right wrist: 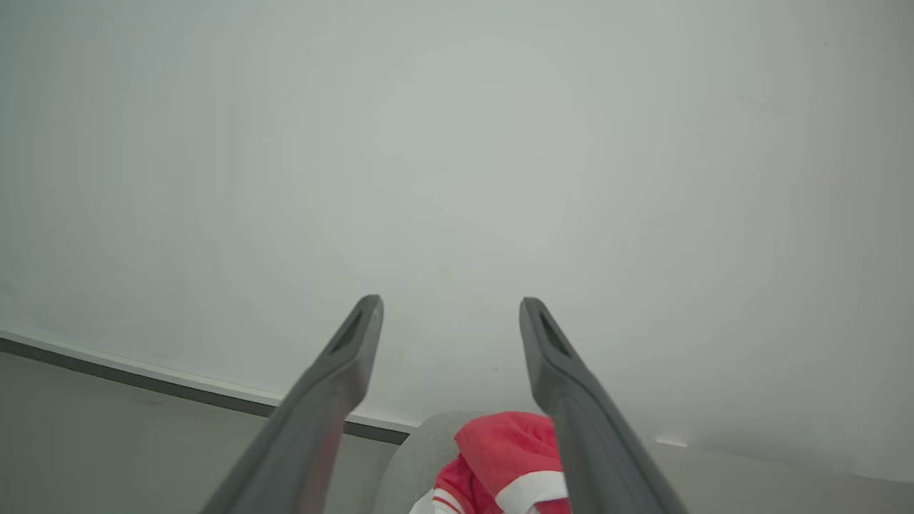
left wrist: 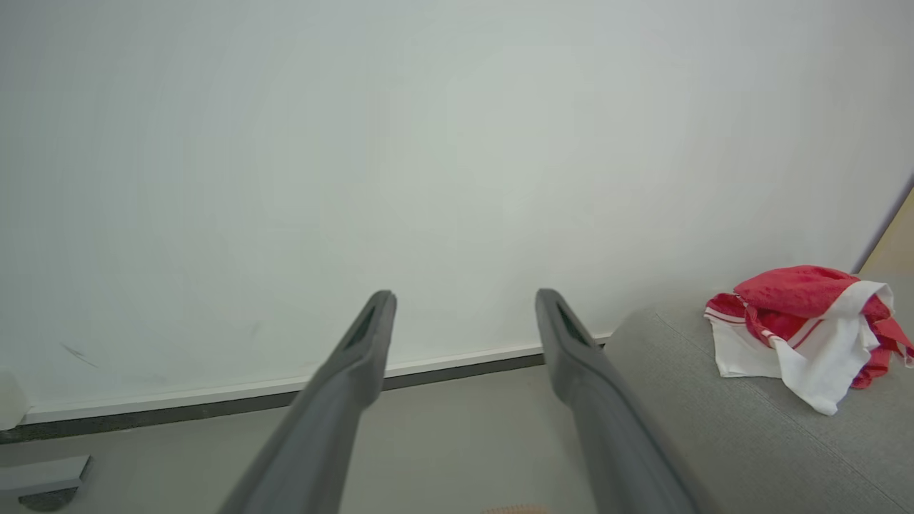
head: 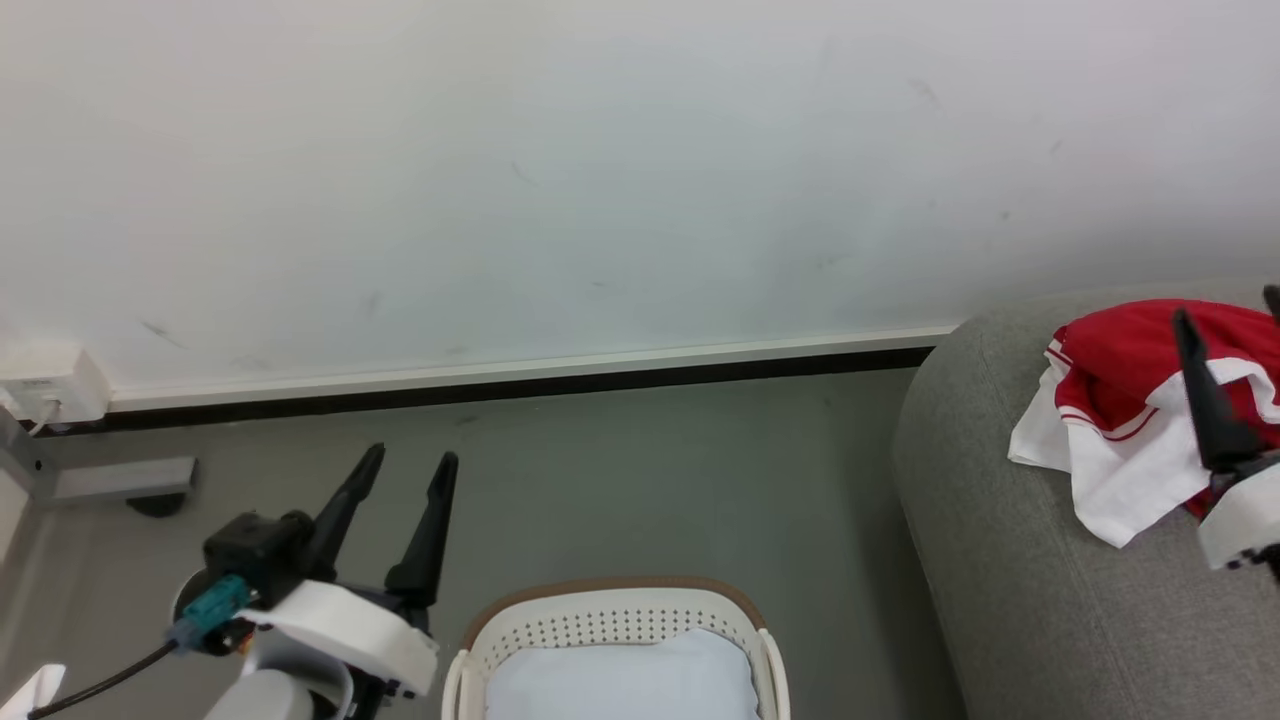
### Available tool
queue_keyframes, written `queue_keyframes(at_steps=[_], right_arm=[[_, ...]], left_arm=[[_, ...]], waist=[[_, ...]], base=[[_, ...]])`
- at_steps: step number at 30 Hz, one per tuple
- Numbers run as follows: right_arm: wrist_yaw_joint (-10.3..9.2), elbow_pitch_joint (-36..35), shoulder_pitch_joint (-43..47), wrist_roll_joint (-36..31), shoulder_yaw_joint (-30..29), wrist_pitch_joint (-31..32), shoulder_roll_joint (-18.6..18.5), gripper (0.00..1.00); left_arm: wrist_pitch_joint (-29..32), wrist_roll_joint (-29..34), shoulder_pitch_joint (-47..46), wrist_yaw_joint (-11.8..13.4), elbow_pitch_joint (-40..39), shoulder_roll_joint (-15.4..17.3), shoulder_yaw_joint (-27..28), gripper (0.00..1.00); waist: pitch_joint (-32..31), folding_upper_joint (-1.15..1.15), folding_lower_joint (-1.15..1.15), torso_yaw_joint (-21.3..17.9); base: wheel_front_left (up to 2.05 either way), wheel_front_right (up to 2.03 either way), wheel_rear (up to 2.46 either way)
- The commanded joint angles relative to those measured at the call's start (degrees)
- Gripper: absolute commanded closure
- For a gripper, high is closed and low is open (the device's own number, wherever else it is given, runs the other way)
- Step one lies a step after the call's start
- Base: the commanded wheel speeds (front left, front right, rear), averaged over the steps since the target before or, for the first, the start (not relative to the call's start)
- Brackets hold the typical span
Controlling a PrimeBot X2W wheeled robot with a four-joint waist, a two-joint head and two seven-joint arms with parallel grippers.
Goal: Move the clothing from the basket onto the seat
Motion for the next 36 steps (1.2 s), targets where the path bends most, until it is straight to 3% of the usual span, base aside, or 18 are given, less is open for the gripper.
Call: queue_keyframes(at_steps=[1,9,13,18,26,36], right_arm=[[-0.13,-0.68,2.52,-1.03,-0.7,-2.17,2.24,0.0],[-0.13,-2.84,12.05,-3.53,-1.6,-11.78,12.27,0.0],[-0.13,-2.59,15.99,-3.99,-0.02,-16.24,15.56,0.0],[-0.13,-0.99,19.81,-3.89,0.91,-18.42,19.23,0.0],[-0.13,-1.06,22.48,-5.45,1.9,-18.8,22.2,0.0],[-0.13,-0.97,21.89,-5.95,1.89,-18.82,23.13,0.0]], left_arm=[[-0.04,0.34,1.42,-0.19,0.35,-0.09,1.68,0.0],[-0.04,4.7,7.72,-2.66,-0.4,-2.55,9.73,0.0],[-0.04,7.62,11.18,-1.89,-0.96,-5.22,14.76,0.0],[-0.04,11.17,14.15,-3.74,-1.0,-8.46,19.72,0.0],[-0.04,15.64,15.92,-6.81,-0.59,-12.11,25.56,0.0],[-0.04,18.63,15.36,-8.61,0.85,-14.41,27.93,0.0]], waist=[[-0.57,0.0,0.02,0.45],[-1.76,0.0,0.02,1.17],[-2.2,0.0,0.02,1.25],[-2.31,0.0,0.02,1.38],[-1.85,0.0,0.02,1.15],[-1.62,0.0,0.02,1.09]], base=[[0.0,0.0,0.0],[0.0,0.0,0.0],[0.0,0.0,0.0],[0.0,0.0,0.0],[0.0,0.0,0.0],[0.0,0.0,0.0]])
